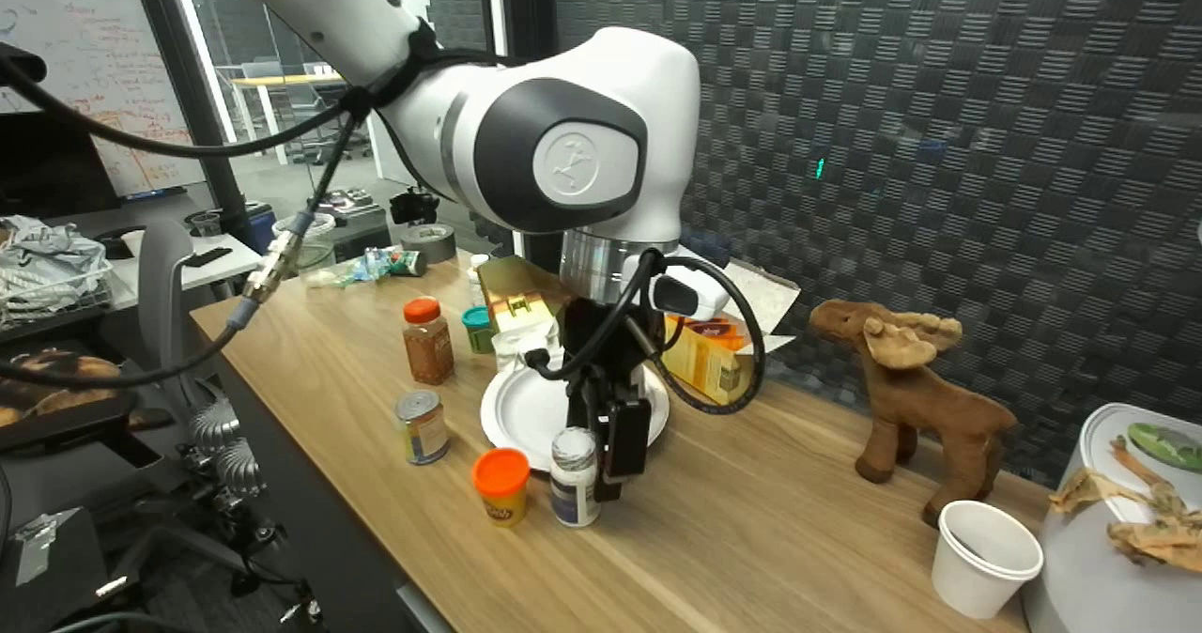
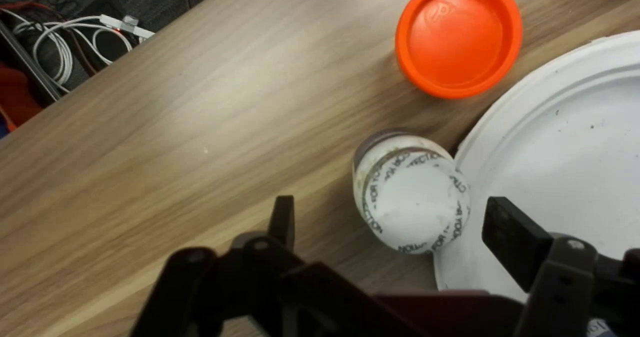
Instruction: Put the orange object and the bottles on the plate
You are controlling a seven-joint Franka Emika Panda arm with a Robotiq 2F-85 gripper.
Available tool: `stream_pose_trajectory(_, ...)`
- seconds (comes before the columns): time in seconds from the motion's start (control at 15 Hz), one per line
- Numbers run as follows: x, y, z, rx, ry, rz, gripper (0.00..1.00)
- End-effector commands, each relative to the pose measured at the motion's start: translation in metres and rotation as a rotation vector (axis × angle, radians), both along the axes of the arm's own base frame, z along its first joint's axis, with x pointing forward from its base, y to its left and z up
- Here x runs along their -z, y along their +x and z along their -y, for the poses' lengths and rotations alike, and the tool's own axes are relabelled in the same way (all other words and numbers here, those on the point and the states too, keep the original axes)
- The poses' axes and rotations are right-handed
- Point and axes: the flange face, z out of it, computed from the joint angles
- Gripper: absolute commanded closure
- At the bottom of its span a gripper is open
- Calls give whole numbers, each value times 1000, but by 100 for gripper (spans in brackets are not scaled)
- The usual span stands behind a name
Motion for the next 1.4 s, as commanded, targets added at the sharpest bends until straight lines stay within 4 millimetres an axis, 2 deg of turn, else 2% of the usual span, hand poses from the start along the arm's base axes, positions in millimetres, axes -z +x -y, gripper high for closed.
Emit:
stream_pose_trajectory(0.0, -9, -11, -10, 5, 10, 24, 34)
stream_pose_trajectory(0.33, -10, -21, -18, -2, 3, 31, 73)
stream_pose_trajectory(0.6, -16, -27, -18, 14, 9, 52, 73)
stream_pose_trajectory(0.8, -36, -20, -17, 46, -11, 132, 73)
stream_pose_trajectory(1.07, -66, 15, -25, 70, -62, 236, 73)
stream_pose_trajectory(1.33, -74, 46, -44, 31, -86, 233, 73)
